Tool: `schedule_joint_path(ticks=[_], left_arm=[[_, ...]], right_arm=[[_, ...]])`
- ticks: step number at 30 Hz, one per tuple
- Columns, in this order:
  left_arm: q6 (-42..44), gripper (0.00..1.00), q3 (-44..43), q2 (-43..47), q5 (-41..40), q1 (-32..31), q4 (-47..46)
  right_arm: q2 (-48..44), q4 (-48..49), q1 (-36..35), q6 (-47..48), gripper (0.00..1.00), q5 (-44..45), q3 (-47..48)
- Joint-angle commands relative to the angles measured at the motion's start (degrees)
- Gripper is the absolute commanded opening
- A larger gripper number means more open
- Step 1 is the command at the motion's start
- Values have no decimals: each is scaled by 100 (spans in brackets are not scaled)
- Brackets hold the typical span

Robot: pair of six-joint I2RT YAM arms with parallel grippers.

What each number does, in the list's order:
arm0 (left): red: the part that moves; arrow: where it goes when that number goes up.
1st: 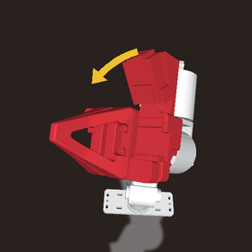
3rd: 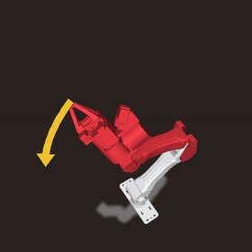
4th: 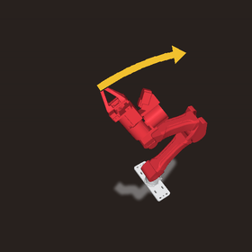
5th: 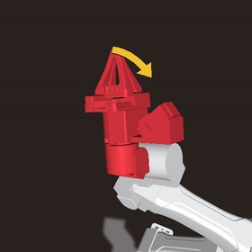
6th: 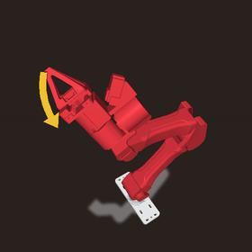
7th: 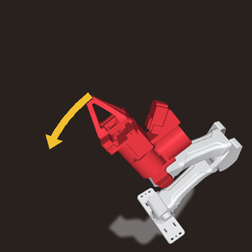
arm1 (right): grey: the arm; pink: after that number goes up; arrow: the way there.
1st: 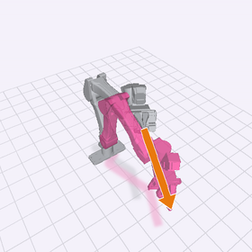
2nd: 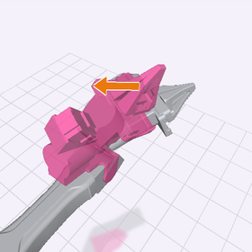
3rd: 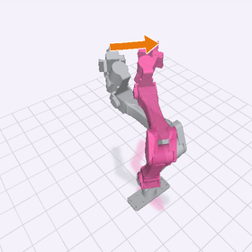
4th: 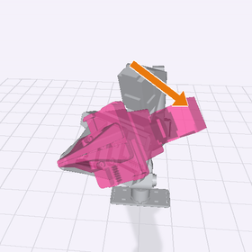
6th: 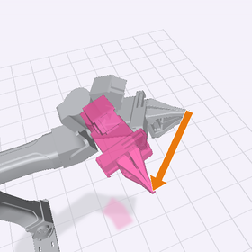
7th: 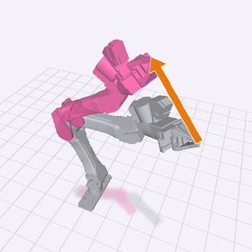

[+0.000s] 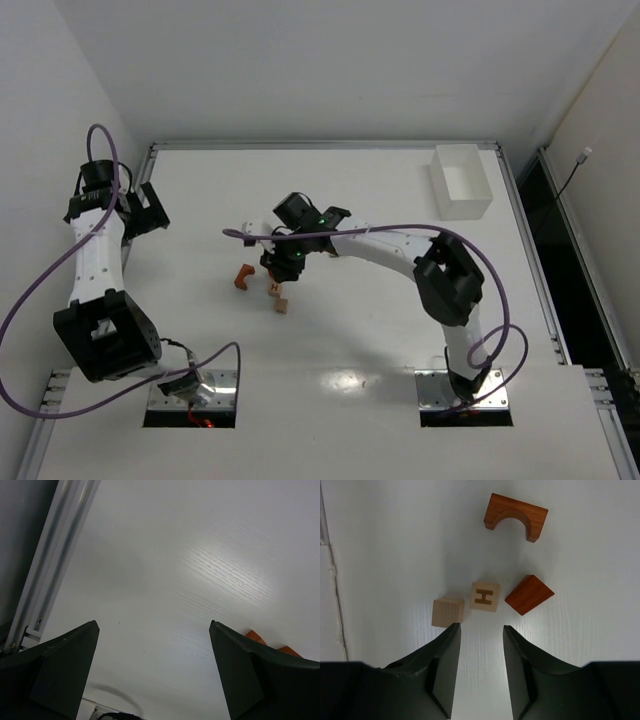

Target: Build the wood block tower

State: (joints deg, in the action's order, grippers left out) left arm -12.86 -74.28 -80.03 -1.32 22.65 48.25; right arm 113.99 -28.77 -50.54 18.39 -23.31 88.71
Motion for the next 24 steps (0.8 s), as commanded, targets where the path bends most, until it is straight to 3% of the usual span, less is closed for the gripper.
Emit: schedule_joint_path(ticks=[1, 6, 24], left_arm=[[214, 91, 89, 41, 370, 152, 53], [214, 91, 89, -284, 553, 397, 53], [214, 91, -104, -549, 818, 521, 106]], right_arm=[[202, 100, -183, -20, 38, -288, 419], [316, 100, -342, 252, 46, -95, 367], [1037, 83, -395, 393, 46, 274, 718]])
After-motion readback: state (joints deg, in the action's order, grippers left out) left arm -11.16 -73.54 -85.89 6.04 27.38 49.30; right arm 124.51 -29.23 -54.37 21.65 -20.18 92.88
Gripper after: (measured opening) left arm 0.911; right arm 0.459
